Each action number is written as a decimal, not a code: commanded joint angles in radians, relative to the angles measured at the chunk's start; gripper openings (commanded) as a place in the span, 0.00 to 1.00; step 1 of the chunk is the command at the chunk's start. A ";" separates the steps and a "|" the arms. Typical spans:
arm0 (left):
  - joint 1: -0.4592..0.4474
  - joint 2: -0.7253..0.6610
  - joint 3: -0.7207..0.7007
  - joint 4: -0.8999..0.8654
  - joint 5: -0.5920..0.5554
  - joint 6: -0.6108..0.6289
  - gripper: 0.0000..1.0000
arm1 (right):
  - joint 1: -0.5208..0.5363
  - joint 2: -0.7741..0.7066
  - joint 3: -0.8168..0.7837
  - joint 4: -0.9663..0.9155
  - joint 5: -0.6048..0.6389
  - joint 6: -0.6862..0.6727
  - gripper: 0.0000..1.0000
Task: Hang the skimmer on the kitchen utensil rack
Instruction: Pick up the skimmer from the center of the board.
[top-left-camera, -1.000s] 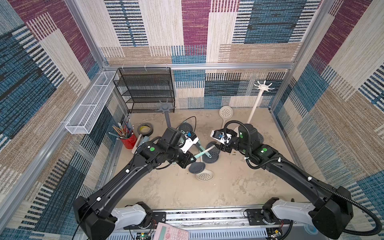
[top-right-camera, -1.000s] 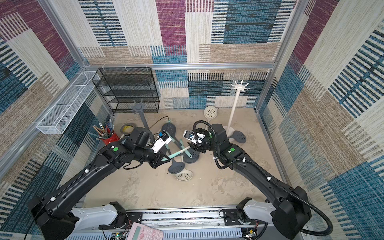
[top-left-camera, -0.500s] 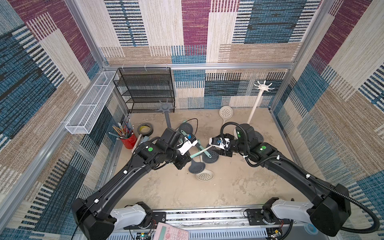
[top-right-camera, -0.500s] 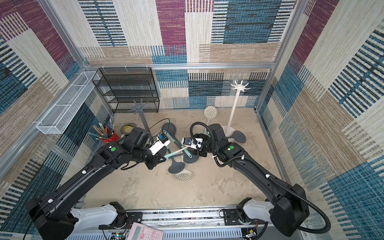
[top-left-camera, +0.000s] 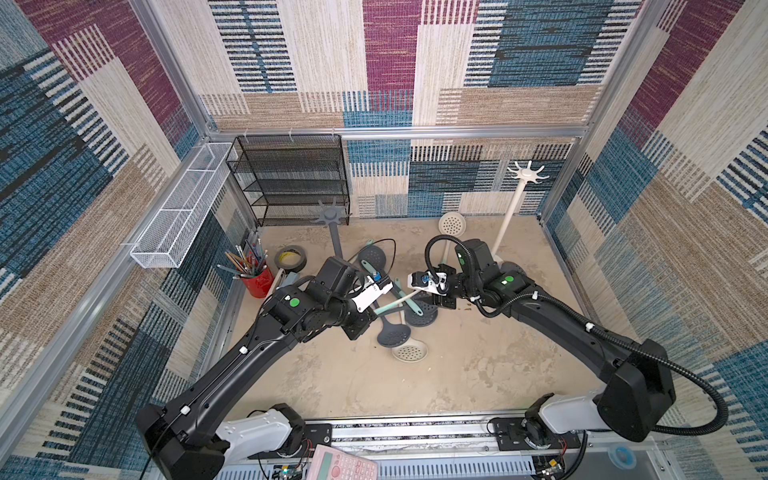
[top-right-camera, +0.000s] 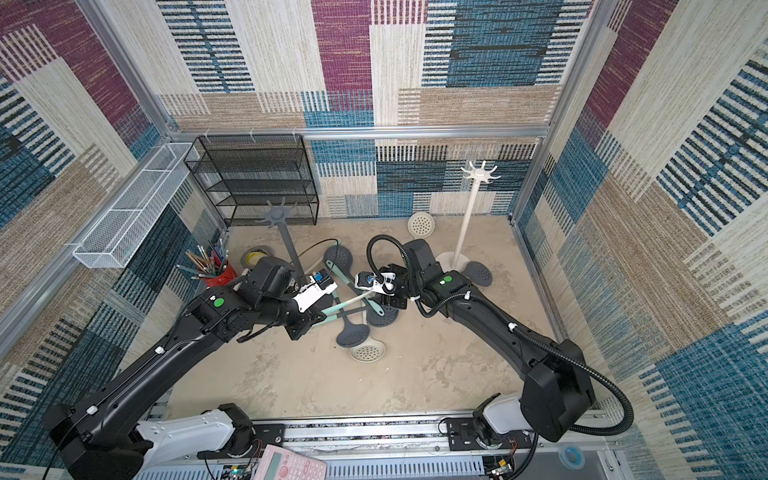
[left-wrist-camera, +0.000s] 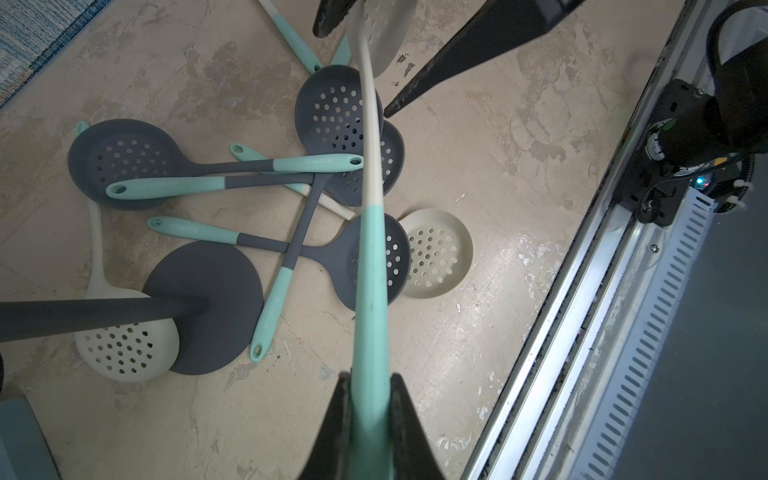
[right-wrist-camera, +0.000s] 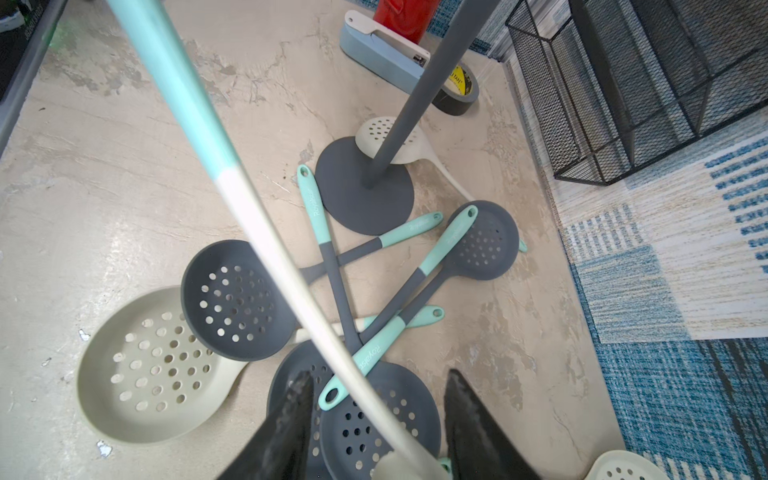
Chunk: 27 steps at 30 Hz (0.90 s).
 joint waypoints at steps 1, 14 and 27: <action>0.001 -0.008 -0.006 0.000 0.026 0.038 0.00 | 0.001 0.015 0.022 0.000 -0.018 -0.014 0.49; 0.001 0.012 0.012 0.001 0.031 0.044 0.00 | 0.017 0.060 0.051 -0.015 -0.039 -0.023 0.38; 0.000 0.020 0.033 0.004 0.011 0.047 0.00 | 0.029 0.107 0.068 -0.017 -0.040 -0.024 0.22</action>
